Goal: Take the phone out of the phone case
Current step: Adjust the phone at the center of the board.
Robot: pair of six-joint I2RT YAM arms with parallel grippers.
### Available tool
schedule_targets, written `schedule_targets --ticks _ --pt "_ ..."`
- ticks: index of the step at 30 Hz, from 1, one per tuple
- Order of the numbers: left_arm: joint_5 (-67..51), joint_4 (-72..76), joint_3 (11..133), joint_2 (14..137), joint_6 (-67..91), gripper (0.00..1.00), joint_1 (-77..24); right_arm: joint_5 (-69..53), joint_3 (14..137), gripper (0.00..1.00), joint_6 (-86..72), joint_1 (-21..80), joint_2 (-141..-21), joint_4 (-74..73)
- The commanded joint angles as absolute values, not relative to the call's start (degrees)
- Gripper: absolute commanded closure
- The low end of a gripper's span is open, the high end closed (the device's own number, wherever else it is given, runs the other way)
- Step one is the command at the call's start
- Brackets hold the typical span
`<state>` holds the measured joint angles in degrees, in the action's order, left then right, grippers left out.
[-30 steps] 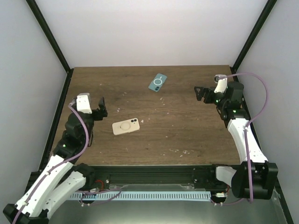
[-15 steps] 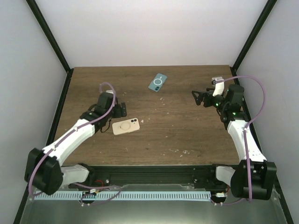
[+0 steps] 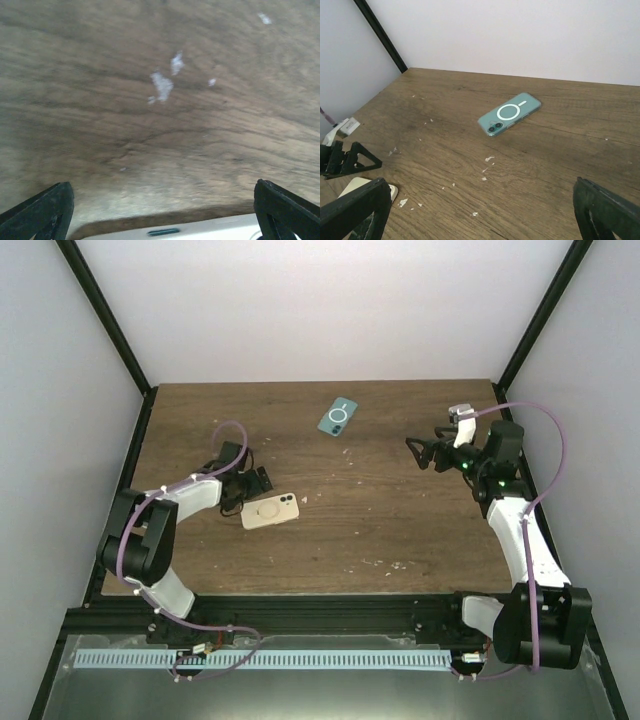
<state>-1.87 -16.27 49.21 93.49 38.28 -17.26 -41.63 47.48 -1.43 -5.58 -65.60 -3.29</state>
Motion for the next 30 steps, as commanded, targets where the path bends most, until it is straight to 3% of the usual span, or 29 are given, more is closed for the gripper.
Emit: schedule_targets --ticks 1,10,24,30 --pt "-5.5 -12.6 50.9 96.1 38.8 0.00 -17.2 -43.6 47.5 0.00 -0.3 -6.5 -64.7 -1.7" --pt "-9.1 -16.0 47.4 94.5 35.6 0.04 -20.1 -44.0 48.4 0.00 0.2 -6.5 -65.5 -2.9" --pt "-6.8 -19.0 31.1 78.1 40.5 0.00 -33.5 -44.2 48.8 0.00 0.4 -6.5 -66.2 -3.3" --pt "-0.5 -25.9 33.8 78.7 39.2 0.00 -40.6 -44.2 48.8 0.00 0.3 -6.5 -66.8 -3.4"
